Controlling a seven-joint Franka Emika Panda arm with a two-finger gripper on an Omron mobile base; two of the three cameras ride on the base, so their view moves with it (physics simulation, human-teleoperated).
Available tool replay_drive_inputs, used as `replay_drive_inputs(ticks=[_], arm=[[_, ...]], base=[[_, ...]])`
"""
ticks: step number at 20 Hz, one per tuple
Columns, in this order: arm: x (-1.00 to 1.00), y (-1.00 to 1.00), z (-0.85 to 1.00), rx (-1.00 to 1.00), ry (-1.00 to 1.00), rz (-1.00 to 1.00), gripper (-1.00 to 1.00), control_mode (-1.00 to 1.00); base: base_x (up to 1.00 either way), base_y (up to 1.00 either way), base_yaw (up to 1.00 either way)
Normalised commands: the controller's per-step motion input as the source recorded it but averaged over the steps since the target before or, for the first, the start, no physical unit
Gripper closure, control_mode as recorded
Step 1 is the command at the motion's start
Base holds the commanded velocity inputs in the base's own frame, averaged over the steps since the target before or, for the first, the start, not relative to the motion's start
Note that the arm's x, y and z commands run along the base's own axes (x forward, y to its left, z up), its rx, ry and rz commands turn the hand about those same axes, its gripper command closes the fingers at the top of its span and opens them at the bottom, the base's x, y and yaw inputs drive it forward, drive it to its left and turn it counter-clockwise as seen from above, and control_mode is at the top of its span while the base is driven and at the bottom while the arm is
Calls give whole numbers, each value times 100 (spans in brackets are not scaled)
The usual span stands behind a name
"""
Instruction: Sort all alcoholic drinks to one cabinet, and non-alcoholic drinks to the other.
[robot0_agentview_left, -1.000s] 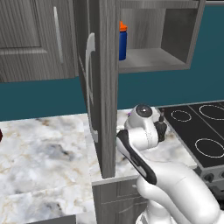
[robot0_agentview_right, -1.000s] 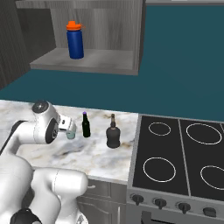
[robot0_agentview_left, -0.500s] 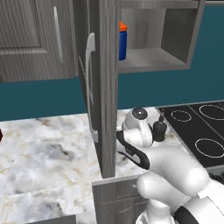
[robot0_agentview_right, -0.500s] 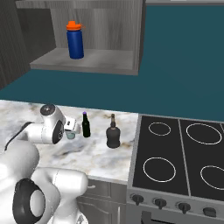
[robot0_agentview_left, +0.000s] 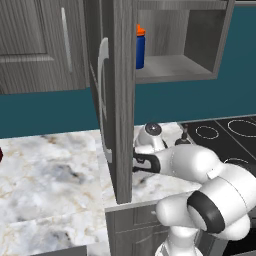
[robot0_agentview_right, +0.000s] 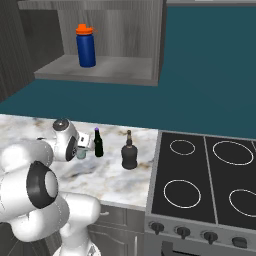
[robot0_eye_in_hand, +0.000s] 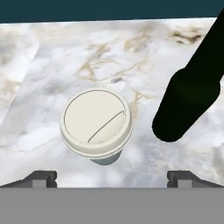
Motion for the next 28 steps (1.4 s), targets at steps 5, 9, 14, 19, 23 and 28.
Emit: replay_drive_inputs(ticks=[5,9,14,19,23,28], arm=[[22,12,-12,0,1,0,-100,-100],[21,5,-14,0,0,0,-100,-100],[16,0,-13,0,0,0,-100,-100],[5,0,-11,0,0,0,-100,-100],[6,0,-3,0,0,0,100,-100],[0,0,0,0,-1,0,100,-100]], base=[[0,0,0],[0,0,0],[0,0,0],[0,0,0],[0,0,0],[0,0,0]])
